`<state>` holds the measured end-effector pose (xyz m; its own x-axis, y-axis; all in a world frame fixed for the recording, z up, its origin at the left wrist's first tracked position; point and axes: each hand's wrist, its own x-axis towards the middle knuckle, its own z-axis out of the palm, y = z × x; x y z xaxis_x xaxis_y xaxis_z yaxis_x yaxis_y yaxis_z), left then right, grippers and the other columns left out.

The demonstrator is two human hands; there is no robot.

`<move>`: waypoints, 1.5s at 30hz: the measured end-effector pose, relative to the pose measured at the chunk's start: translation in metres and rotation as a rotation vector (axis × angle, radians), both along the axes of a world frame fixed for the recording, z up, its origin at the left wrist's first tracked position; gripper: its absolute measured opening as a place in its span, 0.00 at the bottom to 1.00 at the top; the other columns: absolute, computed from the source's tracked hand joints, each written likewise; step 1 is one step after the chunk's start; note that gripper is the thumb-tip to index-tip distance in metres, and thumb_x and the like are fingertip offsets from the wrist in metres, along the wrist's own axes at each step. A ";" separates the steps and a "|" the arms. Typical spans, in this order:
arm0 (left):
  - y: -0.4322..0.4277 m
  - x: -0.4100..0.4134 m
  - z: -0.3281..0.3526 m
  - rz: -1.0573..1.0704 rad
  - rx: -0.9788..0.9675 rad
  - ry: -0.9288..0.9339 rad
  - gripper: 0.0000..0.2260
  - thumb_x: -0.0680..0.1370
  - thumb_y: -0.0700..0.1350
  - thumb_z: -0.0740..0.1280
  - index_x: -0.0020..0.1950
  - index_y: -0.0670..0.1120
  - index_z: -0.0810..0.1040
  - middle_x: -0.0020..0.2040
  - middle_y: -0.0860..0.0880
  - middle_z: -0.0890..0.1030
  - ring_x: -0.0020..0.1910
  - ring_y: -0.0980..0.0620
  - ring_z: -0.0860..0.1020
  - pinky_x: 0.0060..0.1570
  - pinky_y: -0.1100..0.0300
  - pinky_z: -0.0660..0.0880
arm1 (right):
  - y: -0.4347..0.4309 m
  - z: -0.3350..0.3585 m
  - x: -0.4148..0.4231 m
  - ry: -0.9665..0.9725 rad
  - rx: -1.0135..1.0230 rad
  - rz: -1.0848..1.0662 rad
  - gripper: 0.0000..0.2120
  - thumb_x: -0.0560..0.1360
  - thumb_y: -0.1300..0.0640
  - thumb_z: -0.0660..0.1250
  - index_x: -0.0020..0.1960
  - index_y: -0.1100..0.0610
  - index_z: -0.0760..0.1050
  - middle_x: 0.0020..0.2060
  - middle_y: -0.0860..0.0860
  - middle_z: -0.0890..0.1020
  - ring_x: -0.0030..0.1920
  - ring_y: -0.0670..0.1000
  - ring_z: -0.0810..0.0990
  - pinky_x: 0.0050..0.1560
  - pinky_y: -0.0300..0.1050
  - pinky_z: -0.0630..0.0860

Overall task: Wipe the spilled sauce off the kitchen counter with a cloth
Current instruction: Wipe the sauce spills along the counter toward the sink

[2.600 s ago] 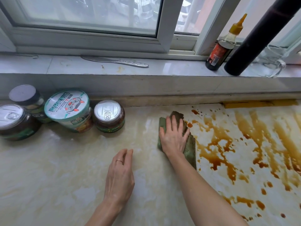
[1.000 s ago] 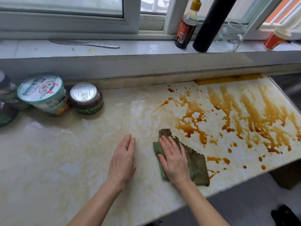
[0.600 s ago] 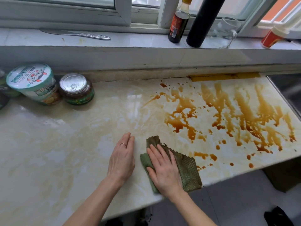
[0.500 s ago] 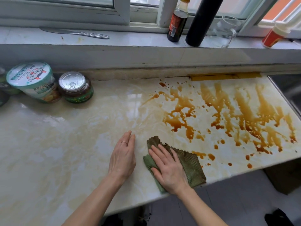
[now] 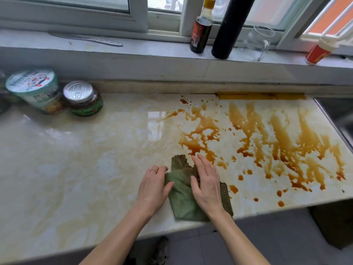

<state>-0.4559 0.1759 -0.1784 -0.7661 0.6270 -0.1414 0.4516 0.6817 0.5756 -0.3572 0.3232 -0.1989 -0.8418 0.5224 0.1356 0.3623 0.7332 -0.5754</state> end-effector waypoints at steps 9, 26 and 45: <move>0.031 -0.012 0.041 -0.026 0.354 -0.071 0.09 0.70 0.37 0.67 0.44 0.49 0.72 0.43 0.51 0.75 0.43 0.52 0.74 0.44 0.55 0.74 | 0.022 0.040 -0.024 -0.244 -0.182 0.333 0.16 0.70 0.52 0.61 0.56 0.50 0.78 0.63 0.45 0.77 0.70 0.45 0.65 0.77 0.60 0.43; 0.021 -0.057 0.078 0.294 0.658 -0.671 0.12 0.81 0.43 0.54 0.50 0.44 0.77 0.43 0.43 0.79 0.45 0.47 0.78 0.40 0.54 0.77 | 0.064 0.167 -0.041 0.154 -0.461 0.381 0.14 0.69 0.64 0.62 0.45 0.51 0.83 0.48 0.48 0.82 0.57 0.52 0.77 0.54 0.50 0.78; 0.015 -0.030 0.082 0.360 0.738 -1.173 0.11 0.80 0.42 0.56 0.46 0.42 0.77 0.37 0.47 0.77 0.37 0.49 0.77 0.36 0.54 0.76 | 0.056 0.108 -0.038 -0.076 -0.738 -0.101 0.08 0.75 0.49 0.72 0.48 0.52 0.83 0.45 0.48 0.84 0.49 0.48 0.81 0.49 0.43 0.77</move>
<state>-0.4856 0.1906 -0.0964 -0.5666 0.6344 -0.5258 -0.6547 0.0409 0.7548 -0.3948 0.3795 -0.0913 -0.7779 0.5305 -0.3368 0.4661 0.1276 -0.8755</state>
